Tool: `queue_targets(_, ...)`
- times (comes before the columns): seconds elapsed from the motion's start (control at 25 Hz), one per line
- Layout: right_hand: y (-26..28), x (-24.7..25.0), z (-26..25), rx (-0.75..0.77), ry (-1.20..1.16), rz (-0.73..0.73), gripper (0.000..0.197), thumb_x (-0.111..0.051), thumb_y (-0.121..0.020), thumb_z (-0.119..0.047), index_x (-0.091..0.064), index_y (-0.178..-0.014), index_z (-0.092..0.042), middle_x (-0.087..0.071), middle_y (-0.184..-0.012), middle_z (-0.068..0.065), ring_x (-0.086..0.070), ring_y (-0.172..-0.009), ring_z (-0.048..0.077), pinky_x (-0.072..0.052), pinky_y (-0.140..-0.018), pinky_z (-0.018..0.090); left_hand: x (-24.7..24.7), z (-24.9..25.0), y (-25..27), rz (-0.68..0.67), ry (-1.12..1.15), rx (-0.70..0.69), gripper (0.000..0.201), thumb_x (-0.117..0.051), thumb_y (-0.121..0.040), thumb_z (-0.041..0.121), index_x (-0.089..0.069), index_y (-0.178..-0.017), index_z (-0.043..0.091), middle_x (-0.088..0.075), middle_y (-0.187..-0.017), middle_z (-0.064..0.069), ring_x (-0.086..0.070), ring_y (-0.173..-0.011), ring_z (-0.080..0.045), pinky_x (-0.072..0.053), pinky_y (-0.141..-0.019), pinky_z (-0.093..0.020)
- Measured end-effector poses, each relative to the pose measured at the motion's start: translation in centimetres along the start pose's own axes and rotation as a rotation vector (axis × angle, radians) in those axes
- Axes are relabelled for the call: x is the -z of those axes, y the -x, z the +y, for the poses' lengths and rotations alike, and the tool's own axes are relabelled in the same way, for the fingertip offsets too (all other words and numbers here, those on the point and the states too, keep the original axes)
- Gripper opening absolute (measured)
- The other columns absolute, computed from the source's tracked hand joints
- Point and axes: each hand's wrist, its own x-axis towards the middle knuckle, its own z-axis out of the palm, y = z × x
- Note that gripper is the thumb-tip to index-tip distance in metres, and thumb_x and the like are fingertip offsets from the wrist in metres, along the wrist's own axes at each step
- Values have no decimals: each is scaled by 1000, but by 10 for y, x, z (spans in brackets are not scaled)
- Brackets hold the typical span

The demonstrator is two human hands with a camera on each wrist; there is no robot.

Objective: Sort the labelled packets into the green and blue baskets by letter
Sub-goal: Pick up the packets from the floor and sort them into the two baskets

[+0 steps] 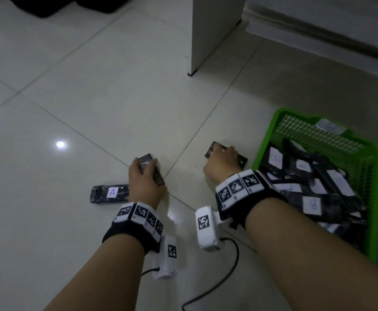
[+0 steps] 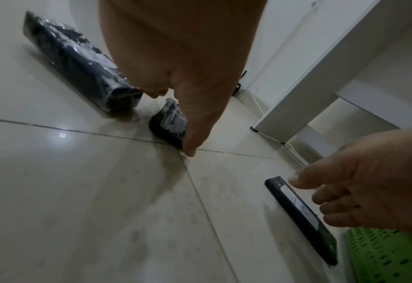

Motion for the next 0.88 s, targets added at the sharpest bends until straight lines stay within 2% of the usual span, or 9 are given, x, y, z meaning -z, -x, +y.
queue_targets(0.12,-6,-13,-5,-68,85,-35,60,-38,-94,-13,-15,-149,-10,-4,-154,27,-10,-143,39,-18,-114,50,-6,-5,-3,-109,-41,-4,64,-76,-73,14,-50,-130,26,3,-159,-6,-3,-146,-31,-16,-118,-40)
queue_targets(0.24,-2,-26,-8,-11,152,10,48,-35,-94,-8,-29,-141,-6,-16,-149,30,-21,-136,40,-26,-111,50,-6,-4,3,-53,34,-9,36,-78,-71,11,-59,-102,16,-13,-155,-4,-18,-139,-29,-28,-110,-37)
queue_targets(0.32,2,-34,-10,17,111,59,44,-37,-95,-7,-30,-138,-4,-25,-144,29,-28,-131,39,-33,-107,48,-5,-6,9,12,117,-57,27,-73,-70,5,-56,-89,13,-28,-145,-5,-33,-127,-28,-34,-99,-30)
queue_targets(0.4,6,-39,-11,44,85,101,40,-40,-95,-8,-33,-134,-5,-37,-136,25,-35,-124,37,-37,-99,43,-2,-7,14,69,275,-74,28,-65,-71,4,-50,-92,15,-41,-129,-5,-46,-113,-25,-40,-93,-27)
queue_targets(0.48,10,-44,-11,63,117,153,44,-46,-91,-7,-33,-132,-10,-42,-129,20,-38,-119,35,-39,-94,41,3,-7,21,109,481,-13,32,-59,-78,7,-46,-104,21,-51,-114,-1,-56,-101,-21,-49,-88,-35)
queue_targets(0.56,15,-47,-10,85,67,185,49,-51,-88,-6,-30,-132,-12,-45,-125,18,-45,-112,35,-41,-89,41,7,-10,26,108,621,83,35,-54,-85,12,-44,-114,28,-60,-113,3,-62,-99,-19,-53,-87,-43)
queue_targets(0.64,22,-45,-8,119,-189,155,51,-56,-86,-4,-31,-130,-8,-51,-119,19,-54,-101,33,-43,-78,36,7,-10,30,71,737,178,37,-55,-85,15,-46,-117,32,-65,-113,4,-66,-96,-18,-54,-88,-46)
queue_targets(0.76,25,-29,0,142,-471,160,51,-64,-82,-5,-41,-127,-7,-58,-114,18,-58,-97,30,-38,-71,25,12,10,34,74,1021,268,31,-54,-87,9,-54,-115,22,-66,-113,-9,-69,-92,-26,-56,-86,-46)
queue_targets(0.88,30,-6,11,162,-611,235,34,-62,-85,-12,-55,-118,-13,-64,-107,12,-62,-94,28,-40,-68,23,18,42,38,31,1250,237,30,-43,-92,-1,-55,-118,10,-64,-113,-18,-68,-94,-35,-57,-83,-42)
